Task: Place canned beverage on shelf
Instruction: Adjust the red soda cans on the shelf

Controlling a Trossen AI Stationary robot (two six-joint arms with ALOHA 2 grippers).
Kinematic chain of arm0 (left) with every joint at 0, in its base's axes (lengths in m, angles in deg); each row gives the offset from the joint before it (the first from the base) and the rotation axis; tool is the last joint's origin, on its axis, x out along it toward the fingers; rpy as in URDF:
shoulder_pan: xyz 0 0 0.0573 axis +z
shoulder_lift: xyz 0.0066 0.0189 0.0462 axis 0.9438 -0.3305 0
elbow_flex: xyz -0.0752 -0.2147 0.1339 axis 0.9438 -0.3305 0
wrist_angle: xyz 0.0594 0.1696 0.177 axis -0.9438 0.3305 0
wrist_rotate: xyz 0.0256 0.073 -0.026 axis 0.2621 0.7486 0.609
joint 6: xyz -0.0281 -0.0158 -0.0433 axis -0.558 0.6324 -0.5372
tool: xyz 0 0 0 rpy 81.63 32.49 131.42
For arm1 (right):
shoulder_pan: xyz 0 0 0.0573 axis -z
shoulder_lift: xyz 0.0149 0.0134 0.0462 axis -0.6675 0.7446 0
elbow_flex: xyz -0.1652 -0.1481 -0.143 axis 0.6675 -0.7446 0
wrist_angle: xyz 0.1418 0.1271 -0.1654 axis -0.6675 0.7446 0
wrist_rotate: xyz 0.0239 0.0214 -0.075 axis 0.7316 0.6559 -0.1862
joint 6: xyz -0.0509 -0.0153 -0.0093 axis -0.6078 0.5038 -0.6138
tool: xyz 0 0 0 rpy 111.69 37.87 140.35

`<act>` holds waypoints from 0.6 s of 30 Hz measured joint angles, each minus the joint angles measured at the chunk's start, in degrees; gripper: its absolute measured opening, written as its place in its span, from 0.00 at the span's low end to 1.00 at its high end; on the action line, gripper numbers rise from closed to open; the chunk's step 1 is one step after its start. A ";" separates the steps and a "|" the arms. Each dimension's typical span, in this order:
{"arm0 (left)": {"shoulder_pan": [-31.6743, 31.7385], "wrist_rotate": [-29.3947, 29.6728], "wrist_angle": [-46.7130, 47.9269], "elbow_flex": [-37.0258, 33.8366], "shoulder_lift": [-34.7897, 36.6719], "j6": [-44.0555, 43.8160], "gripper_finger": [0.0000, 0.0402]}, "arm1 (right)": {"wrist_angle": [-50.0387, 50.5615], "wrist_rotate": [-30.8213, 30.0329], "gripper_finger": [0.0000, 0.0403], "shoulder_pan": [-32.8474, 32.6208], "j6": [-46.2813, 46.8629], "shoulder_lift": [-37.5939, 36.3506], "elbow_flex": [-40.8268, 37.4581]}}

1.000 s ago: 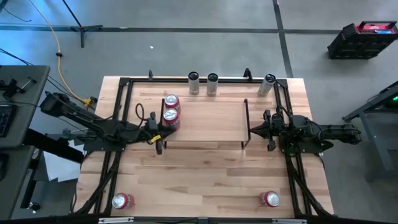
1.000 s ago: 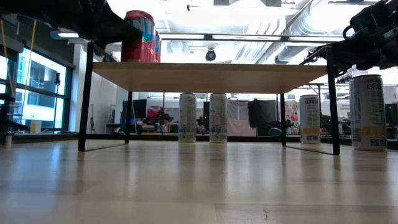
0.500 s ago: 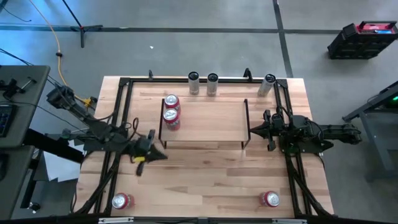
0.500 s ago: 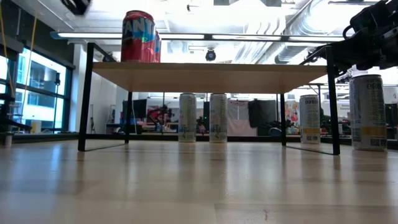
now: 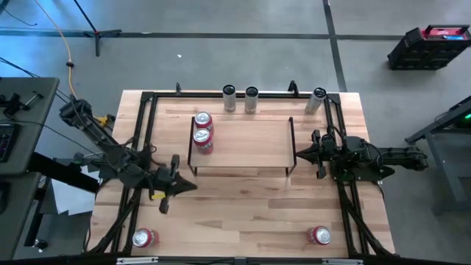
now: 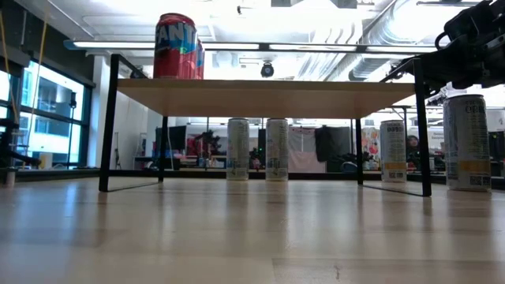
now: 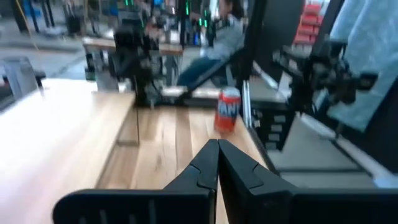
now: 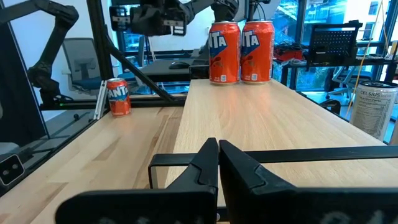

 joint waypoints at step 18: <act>15.82 -10.84 -2.03 -1.66 -11.76 -0.13 0.00 | -0.02 0.00 0.00 0.02 0.00 -0.02 -0.01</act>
